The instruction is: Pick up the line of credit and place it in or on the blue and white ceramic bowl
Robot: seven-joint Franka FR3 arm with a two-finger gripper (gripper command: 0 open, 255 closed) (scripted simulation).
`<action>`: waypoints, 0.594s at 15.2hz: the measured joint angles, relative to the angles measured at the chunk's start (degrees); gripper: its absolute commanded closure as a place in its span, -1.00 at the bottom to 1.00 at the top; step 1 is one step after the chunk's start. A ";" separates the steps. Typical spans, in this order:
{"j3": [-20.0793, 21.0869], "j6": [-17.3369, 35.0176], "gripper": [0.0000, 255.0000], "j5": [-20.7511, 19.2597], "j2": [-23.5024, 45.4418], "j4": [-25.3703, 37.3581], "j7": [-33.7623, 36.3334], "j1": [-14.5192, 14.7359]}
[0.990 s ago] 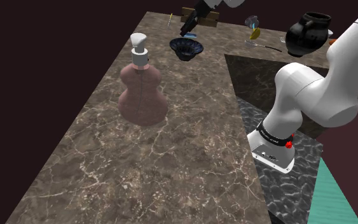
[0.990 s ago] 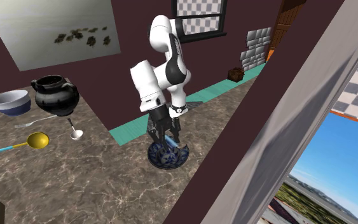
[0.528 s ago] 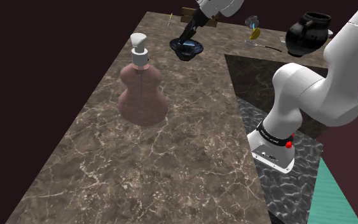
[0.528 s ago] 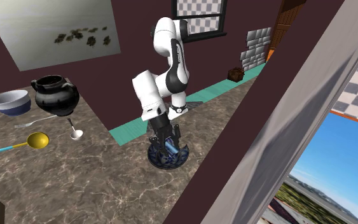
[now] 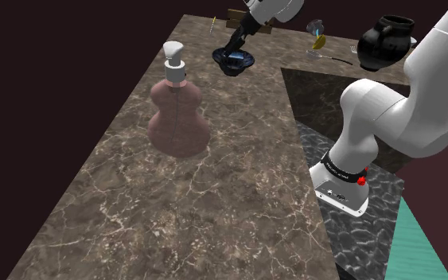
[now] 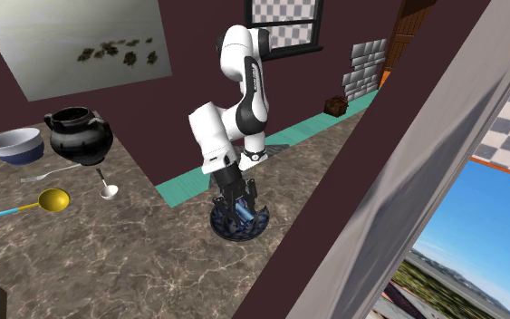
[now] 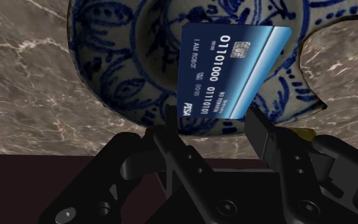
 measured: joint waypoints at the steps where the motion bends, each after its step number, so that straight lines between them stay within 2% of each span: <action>1: 0.00 0.00 -1.00 0.00 0.00 0.00 0.00 0.00; 6: 0.00 0.00 -1.00 0.00 0.00 0.00 0.00 0.00; 7: 3.28 0.09 -1.00 -2.33 -1.81 -0.35 1.71 -3.32; 9: 10.79 -0.62 -1.00 -10.01 -6.48 -1.01 6.89 -11.33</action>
